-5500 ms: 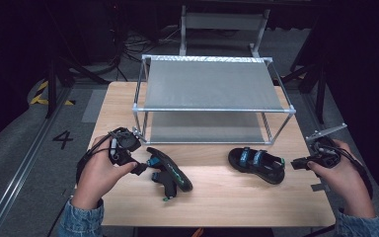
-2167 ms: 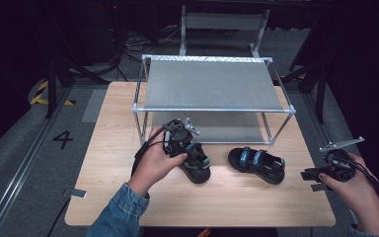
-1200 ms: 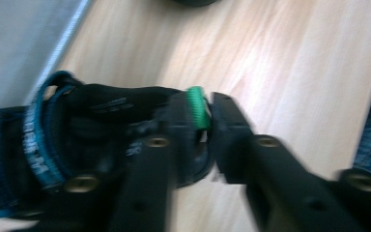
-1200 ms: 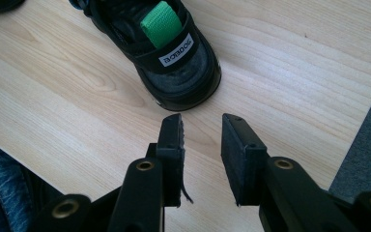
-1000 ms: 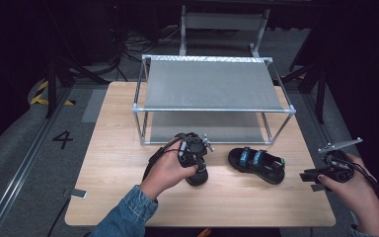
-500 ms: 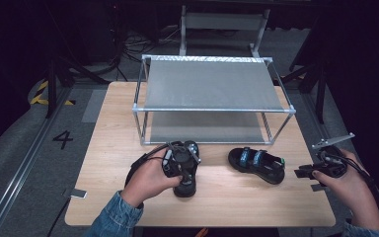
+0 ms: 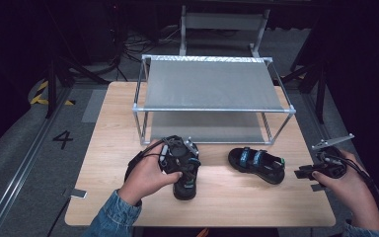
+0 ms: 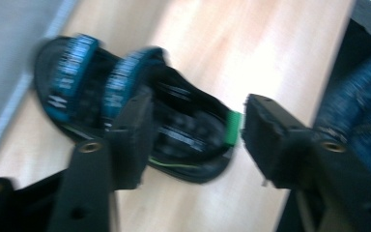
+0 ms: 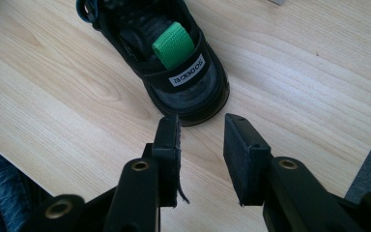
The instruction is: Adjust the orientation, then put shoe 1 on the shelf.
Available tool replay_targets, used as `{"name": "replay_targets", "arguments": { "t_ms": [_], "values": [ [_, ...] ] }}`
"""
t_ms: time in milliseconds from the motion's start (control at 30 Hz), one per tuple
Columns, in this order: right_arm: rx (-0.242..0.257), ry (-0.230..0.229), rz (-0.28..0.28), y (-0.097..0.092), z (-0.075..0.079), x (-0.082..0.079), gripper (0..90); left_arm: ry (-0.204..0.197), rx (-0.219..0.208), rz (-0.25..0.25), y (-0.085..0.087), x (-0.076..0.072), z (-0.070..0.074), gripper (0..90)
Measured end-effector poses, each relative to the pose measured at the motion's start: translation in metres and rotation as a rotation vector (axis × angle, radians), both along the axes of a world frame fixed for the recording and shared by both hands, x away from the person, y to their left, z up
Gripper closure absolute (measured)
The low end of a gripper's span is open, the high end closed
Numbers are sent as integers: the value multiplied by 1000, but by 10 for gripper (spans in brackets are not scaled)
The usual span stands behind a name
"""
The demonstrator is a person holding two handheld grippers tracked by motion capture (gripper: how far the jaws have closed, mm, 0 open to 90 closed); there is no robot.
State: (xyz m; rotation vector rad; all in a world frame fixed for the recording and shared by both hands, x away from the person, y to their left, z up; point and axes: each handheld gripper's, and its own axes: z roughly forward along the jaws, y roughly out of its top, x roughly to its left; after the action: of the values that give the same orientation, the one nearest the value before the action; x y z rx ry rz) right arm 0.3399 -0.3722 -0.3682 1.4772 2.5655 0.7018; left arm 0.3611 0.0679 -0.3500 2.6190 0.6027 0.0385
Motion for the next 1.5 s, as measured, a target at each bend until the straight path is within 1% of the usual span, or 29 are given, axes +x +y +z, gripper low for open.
{"name": "replay_targets", "arguments": {
  "t_ms": [33,100,133,167,200,233,300,367,400,433,467,500,533,600,667,833,867,967,1000,1033,1067,1100,1133,1167,1200,1333,1367,1400,1500],
  "values": [
    [0,0,0,0,0,0,679,0,0,0,0,0,0,389],
    [-2,-4,-3,0,0,0,677,-29,9,39,3,8,-2,376],
    [-2,-4,-3,0,0,0,677,-29,9,39,3,8,-2,358],
    [-2,-2,0,0,-1,1,676,-37,17,61,4,14,-6,343],
    [-2,-2,0,0,-1,1,676,-37,17,61,4,14,-6,345],
    [-1,-1,0,1,-2,2,676,-43,29,78,5,20,-10,342],
    [-3,2,2,1,-3,2,676,-43,32,81,5,25,-15,342],
    [-2,2,-1,0,-3,2,676,-43,35,86,4,26,-16,342],
    [-1,4,-2,0,-3,2,676,-35,47,66,3,28,-20,341],
    [-1,4,-2,0,-3,2,676,-35,47,66,3,28,-20,340],
    [-2,8,-6,0,-4,2,675,-28,57,54,1,30,-24,335],
    [-2,8,-6,0,-4,2,675,-28,57,54,1,30,-24,324],
    [-3,8,-5,0,-4,2,674,-18,63,46,0,32,-29,324],
    [-1,3,1,1,-4,2,657,-9,81,49,-1,34,-36,296],
    [0,-5,5,2,-4,2,655,-2,86,45,-2,36,-40,295],
    [-2,2,9,2,-8,4,652,-13,99,29,-8,40,-50,290],
    [-1,2,8,2,-8,4,647,-22,102,28,-8,41,-51,285],
    [-3,-11,15,3,-8,3,635,-30,105,30,-10,41,-53,340],
    [-2,-16,16,3,-7,3,635,-44,110,28,-10,41,-53,380],
    [-1,-19,18,3,-7,2,635,-43,109,28,-11,40,-52,413],
    [-4,-21,18,3,-7,2,635,-21,105,27,-11,39,-52,478],
    [-5,-20,19,3,-7,2,635,-21,105,27,-11,39,-52,524],
    [-5,-18,17,3,-7,2,635,-1,118,29,-13,37,-53,549],
    [-5,-17,16,3,-7,2,636,-1,118,29,-13,37,-53,608],
    [-5,-17,17,3,-7,2,635,-4,125,47,-15,36,-54,650],
    [-4,-14,20,4,-7,2,635,-12,129,73,-17,35,-52,675],
    [-5,-15,21,5,-8,2,635,-7,125,83,-16,35,-51,683],
    [-5,-16,22,5,-8,2,636,8,119,99,-16,35,-50,691],
    [-5,-13,22,4,-8,2,636,20,113,115,-15,35,-48,698]
  ]
}}
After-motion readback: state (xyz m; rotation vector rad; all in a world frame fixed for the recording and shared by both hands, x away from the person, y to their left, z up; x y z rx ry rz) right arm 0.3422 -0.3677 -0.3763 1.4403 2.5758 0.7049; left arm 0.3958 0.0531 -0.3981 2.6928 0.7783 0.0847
